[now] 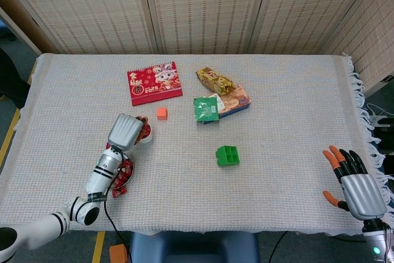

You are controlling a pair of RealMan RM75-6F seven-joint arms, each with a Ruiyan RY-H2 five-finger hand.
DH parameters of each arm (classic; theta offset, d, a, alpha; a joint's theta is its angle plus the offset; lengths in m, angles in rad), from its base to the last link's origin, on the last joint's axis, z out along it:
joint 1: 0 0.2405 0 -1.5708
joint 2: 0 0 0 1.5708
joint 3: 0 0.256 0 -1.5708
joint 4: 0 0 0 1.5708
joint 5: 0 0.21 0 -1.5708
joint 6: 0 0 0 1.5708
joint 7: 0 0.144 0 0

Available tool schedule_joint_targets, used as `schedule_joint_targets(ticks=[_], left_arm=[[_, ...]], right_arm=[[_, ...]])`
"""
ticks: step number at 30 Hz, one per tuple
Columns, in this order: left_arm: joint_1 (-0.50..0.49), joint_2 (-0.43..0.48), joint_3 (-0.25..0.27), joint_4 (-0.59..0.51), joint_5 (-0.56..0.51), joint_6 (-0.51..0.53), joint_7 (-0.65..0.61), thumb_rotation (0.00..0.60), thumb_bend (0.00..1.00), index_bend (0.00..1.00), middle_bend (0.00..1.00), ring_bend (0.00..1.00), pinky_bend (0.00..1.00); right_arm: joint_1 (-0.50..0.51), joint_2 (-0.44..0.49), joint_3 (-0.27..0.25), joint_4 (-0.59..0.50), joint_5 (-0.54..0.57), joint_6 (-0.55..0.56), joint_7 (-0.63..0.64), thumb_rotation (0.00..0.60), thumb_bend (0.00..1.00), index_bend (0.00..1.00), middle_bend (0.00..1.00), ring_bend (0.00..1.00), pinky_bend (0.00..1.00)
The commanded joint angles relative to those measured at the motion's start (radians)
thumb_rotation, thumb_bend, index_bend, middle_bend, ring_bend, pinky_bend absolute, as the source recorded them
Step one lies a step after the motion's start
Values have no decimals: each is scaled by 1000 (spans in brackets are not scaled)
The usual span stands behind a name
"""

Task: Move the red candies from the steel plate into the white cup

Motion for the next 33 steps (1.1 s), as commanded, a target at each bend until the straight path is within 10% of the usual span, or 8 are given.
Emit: schedule_joint_targets(ticks=[1, 14, 23, 33], left_arm=[[-4, 2, 9, 33, -22, -12, 1, 600, 407, 434, 552, 778, 1000], [69, 108, 80, -160, -7, 92, -45, 600, 404, 196, 264, 778, 1000], [252, 267, 309, -398, 141, 231, -207, 600, 405, 189, 278, 801, 1000], [255, 218, 371, -377, 193, 167, -213, 600, 450, 82, 347, 831, 1000]], right_arm=[[0, 0, 0, -1, -1, 0, -1, 600, 125, 0, 0, 0, 0], [-2, 1, -4, -3, -12, 7, 0, 600, 125, 0, 0, 0, 0], [-3, 3, -16, -5, -40, 13, 9, 600, 125, 0, 0, 0, 0], [-1, -1, -29, -8, -75, 18, 7, 600, 125, 0, 0, 0, 0]])
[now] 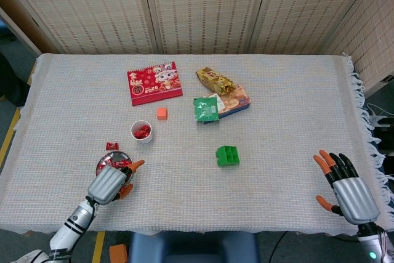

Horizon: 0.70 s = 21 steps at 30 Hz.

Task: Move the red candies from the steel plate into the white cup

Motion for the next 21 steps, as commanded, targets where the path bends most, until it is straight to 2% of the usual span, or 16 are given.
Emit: schedule_joint_targets(ticks=[1, 5, 9, 15, 21], left_arm=[[-7, -22, 14, 7, 8, -40, 39, 600, 472, 65, 336, 834, 1000], [-23, -37, 17, 7, -5, -97, 124, 600, 501, 9, 295, 841, 1000], [-32, -46, 1, 7, -41, -135, 179, 600, 503, 0, 249, 850, 1000], [-33, -39, -7, 16, -92, -175, 215, 600, 504, 0, 267, 849, 1000], [-26, -39, -13, 24, -107, -168, 251, 600, 503, 0, 284, 850, 1000]], right_arm=[[-2, 1, -1, 2, -2, 5, 4, 600, 125, 0, 0, 0, 0], [-3, 3, -3, 4, -2, 5, 7, 600, 125, 0, 0, 0, 0], [-9, 7, -6, 5, -7, 15, 12, 600, 125, 0, 0, 0, 0], [-17, 7, -2, 6, -1, 28, 7, 600, 125, 0, 0, 0, 0], [-14, 6, -2, 3, -2, 22, 3, 600, 125, 0, 0, 0, 0]])
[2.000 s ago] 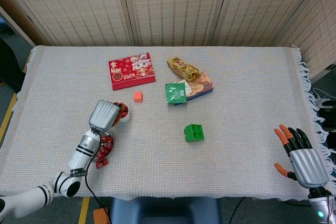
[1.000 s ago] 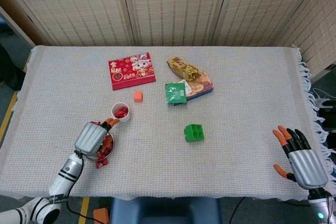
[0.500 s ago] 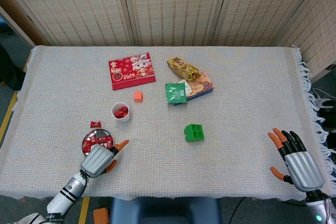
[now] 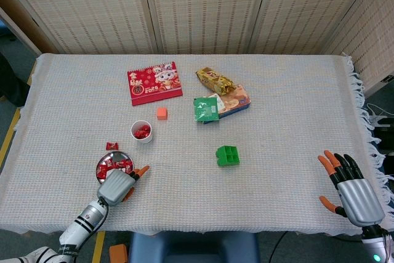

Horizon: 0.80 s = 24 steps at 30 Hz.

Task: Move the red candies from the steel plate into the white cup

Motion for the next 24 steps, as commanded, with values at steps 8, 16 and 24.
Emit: schedule_joint_targets(ticks=[8, 16, 24], left_arm=[[25, 24, -2, 2, -26, 23, 13, 600, 504, 0, 302, 850, 1000], [44, 44, 0, 6, -45, 30, 6, 600, 501, 0, 313, 849, 1000], [86, 127, 76, -107, 44, 76, -135, 600, 408, 24, 310, 847, 1000]], right_arm=[[5, -2, 1, -3, 6, -13, -7, 600, 125, 0, 0, 0, 0], [2, -1, 1, -5, 4, -7, -8, 600, 125, 0, 0, 0, 0], [1, -1, 1, -3, 3, -6, -6, 600, 125, 0, 0, 0, 0]])
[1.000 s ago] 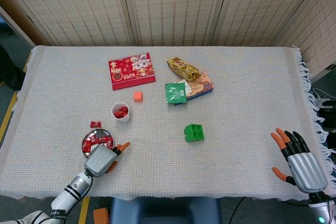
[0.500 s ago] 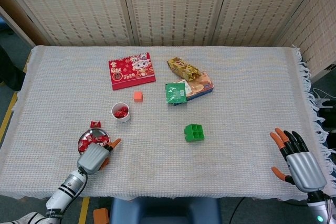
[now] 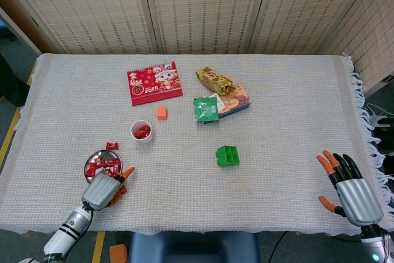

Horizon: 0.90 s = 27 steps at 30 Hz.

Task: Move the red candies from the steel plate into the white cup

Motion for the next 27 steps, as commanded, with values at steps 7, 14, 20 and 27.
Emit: schedule_joint_targets(ticks=[7, 14, 20, 27], left_arm=[[38, 65, 47, -59, 42, 26, -14, 600, 382, 96, 298, 846, 1000], [62, 24, 33, 8, 55, 65, 48, 600, 384, 166, 286, 840, 1000], [70, 6, 38, 30, 69, 64, 54, 600, 385, 206, 289, 839, 1000], [78, -28, 33, 73, 92, 79, 77, 600, 386, 293, 349, 833, 1000]], right_arm=[[0, 1, -7, -3, -13, -2, -9, 600, 125, 0, 0, 0, 0], [-2, 3, -9, -3, -16, 0, -4, 600, 125, 0, 0, 0, 0], [-2, 3, -8, -3, -14, 0, -4, 600, 125, 0, 0, 0, 0], [2, 3, -9, -3, -12, -9, -2, 600, 125, 0, 0, 0, 0]])
